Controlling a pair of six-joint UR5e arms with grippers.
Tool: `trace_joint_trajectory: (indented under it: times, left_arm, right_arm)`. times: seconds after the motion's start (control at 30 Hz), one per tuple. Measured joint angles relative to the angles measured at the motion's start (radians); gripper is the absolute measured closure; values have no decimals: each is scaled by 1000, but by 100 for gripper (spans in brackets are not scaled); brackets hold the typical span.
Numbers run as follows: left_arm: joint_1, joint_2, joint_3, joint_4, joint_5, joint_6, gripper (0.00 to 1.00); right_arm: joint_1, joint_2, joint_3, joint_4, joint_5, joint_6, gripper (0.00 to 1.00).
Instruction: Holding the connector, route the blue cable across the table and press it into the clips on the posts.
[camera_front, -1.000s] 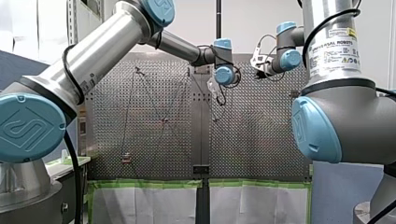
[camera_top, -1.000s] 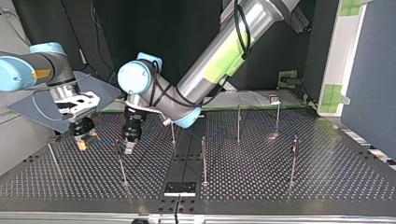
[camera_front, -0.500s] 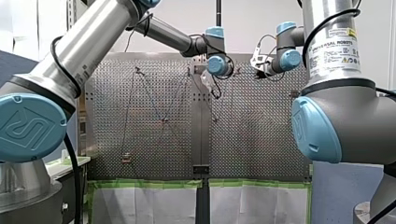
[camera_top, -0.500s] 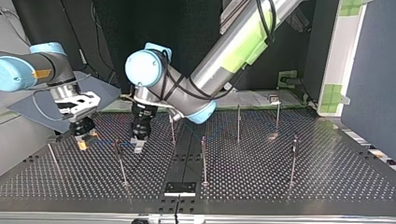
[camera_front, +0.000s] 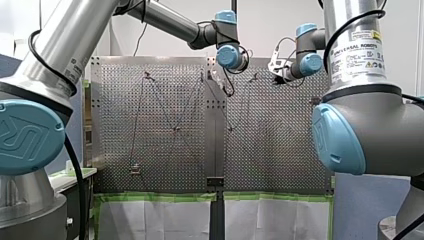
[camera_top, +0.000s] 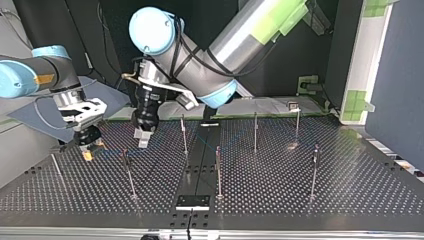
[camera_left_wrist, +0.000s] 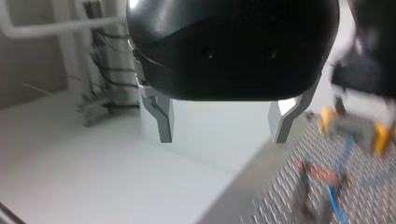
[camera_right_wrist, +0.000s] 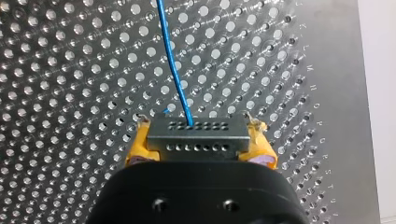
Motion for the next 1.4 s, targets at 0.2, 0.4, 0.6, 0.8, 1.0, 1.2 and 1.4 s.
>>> trace_joint_trajectory:
  times: [0.2, 0.4, 0.6, 0.8, 1.0, 1.2, 1.4]
  left_arm:
    - [-64, 65, -65, 64, -47, -58, 0]
    - [-124, 126, -126, 126, -92, -99, 0]
    - [-135, 177, -193, 192, -119, -117, 0]
    - [-115, 182, -254, 253, -173, -127, 0]
    - [-102, 182, -313, 312, -206, -136, 0]
    - [-102, 183, -380, 379, -204, -146, 0]
    - [-97, 178, -441, 440, -197, -142, 0]
  right_arm:
    - [0, 0, 0, 0, 0, 0, 100]
    - [0, 0, 0, 0, 0, 0, 100]
    - [0, 0, 0, 0, 0, 0, 100]
    - [0, 0, 0, 0, 0, 0, 100]
    - [0, 0, 0, 0, 0, 0, 100]
    - [0, 0, 0, 0, 0, 0, 100]
    - [0, 0, 0, 0, 0, 0, 100]
